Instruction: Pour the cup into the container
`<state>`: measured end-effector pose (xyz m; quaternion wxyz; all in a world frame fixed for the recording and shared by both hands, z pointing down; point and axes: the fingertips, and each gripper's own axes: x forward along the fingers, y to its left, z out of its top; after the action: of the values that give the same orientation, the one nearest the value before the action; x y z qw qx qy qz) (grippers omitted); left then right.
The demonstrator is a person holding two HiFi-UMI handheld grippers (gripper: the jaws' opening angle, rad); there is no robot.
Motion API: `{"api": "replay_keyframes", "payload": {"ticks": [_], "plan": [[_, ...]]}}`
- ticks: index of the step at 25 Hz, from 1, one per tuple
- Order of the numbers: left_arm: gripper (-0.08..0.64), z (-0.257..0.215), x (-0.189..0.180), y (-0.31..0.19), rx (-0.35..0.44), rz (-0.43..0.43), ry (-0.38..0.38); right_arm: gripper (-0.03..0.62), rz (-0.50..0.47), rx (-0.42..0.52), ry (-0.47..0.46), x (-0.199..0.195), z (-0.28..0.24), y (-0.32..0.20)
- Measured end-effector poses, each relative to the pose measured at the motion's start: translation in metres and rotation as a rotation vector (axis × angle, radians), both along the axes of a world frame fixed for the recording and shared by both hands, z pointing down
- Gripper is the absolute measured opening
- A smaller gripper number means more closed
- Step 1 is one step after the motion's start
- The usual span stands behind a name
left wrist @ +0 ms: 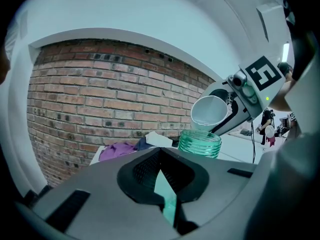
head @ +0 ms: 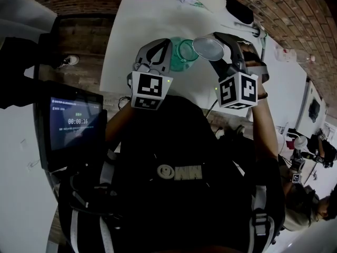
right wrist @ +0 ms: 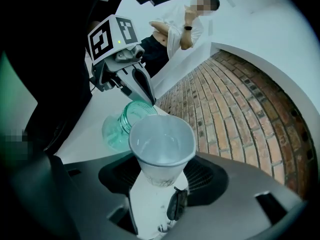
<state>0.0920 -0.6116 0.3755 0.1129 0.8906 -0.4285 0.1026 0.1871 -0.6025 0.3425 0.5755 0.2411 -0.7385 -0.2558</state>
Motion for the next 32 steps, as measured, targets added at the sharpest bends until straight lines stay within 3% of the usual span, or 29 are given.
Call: {"api": "replay_keyframes", "payload": {"ticks": [32], "plan": [[-0.003,-0.0008,0.0028,0.0023,-0.007,0.01,0.013,0.27,-0.041,0.061,0.116,-0.0029,-0.0045,-0.0034]]}}
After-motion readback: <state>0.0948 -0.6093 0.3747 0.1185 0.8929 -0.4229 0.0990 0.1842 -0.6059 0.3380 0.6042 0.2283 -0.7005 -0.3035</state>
